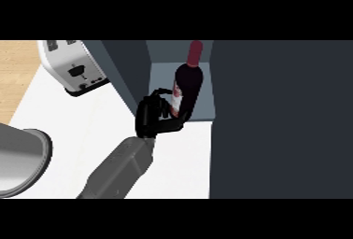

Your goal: Pick up the wine, place it into the cabinet and close the cabinet

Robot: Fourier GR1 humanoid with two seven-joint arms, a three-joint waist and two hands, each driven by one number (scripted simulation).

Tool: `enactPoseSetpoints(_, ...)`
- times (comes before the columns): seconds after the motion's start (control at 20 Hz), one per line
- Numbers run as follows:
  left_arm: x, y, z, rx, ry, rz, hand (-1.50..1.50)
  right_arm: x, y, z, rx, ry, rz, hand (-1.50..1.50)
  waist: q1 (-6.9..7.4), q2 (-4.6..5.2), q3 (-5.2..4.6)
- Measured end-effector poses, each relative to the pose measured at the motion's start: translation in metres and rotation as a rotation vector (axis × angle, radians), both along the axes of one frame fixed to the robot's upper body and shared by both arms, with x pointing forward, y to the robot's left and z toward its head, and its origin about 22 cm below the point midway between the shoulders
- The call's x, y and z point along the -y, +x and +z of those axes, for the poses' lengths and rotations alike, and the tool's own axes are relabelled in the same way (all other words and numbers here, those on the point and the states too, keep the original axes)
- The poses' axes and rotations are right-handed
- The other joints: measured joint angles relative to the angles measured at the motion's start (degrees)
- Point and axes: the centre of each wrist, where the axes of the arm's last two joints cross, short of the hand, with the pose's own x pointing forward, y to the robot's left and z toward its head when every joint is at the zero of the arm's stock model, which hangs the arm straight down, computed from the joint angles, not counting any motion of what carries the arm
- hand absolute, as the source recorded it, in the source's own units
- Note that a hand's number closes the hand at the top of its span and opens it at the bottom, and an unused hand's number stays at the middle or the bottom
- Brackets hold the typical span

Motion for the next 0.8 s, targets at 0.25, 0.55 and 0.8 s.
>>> enactPoseSetpoints(0.25, -0.001, 0.012, 0.002, -0.002, -0.001, -0.015, 1.50, -0.005, -0.004, 0.006, -0.003, 0.005, -0.006, -1.50, -0.06, 0.00, -0.01)
enactPoseSetpoints(0.55, 0.003, 0.026, 0.012, -0.017, -0.016, -0.011, 1.50, 0.002, -0.001, 0.001, -0.006, 0.012, 0.007, -1.50, -0.55, 0.12, -0.01)
enactPoseSetpoints(0.8, 0.005, 0.037, 0.021, -0.025, -0.024, -0.006, 1.50, 0.006, 0.005, -0.003, -0.003, 0.006, 0.013, -1.50, -0.66, 0.28, -0.03)
